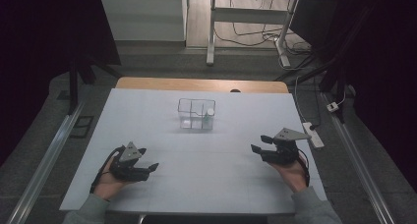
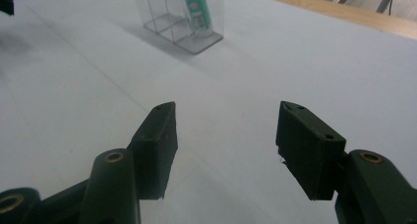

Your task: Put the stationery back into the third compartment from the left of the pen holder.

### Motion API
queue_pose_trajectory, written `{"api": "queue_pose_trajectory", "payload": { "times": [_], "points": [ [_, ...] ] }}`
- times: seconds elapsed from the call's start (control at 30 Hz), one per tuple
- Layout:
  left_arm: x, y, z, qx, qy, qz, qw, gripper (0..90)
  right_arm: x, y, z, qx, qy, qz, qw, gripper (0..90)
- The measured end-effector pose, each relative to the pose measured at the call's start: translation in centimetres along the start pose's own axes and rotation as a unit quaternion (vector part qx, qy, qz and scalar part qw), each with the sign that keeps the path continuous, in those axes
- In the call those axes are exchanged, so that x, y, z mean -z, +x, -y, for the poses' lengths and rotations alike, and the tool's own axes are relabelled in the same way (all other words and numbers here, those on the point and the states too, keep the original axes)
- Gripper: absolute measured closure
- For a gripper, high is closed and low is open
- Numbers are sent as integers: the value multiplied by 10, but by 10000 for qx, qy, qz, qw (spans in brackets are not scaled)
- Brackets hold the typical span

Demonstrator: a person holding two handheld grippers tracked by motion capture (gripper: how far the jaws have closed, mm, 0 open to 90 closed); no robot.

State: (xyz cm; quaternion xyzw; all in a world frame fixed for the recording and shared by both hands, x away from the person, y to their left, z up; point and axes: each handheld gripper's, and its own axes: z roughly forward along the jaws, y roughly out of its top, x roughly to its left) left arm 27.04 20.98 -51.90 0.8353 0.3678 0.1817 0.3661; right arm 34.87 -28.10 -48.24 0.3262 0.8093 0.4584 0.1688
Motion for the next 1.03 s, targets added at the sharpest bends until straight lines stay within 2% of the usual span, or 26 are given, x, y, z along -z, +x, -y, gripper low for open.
{"api": "queue_pose_trajectory", "payload": {
  "times": [0.17, 0.33, 0.47, 0.63, 0.8, 1.03],
  "points": [
    [3, -1, 2, 23, -20, 21, 10000, 271, 6, 0, 16, -19, 124, -63, 9999, 377],
    [6, -1, 5, 71, -57, 3, 10000, 271, 10, -2, 29, -26, 221, -19, 9998, 369],
    [8, -1, 7, 107, -66, -16, 9999, 271, 14, -5, 37, -65, 214, -56, 9997, 368],
    [7, -1, 7, 88, -43, -19, 10000, 271, 14, -7, 38, -109, 201, -39, 9997, 362],
    [7, 0, 7, 94, -32, -24, 9999, 270, 12, -6, 39, -18, 332, 16, 9994, 357],
    [7, 0, 7, 76, -13, -15, 10000, 268, 11, -4, 39, 45, 325, 17, 9995, 350]
  ]
}}
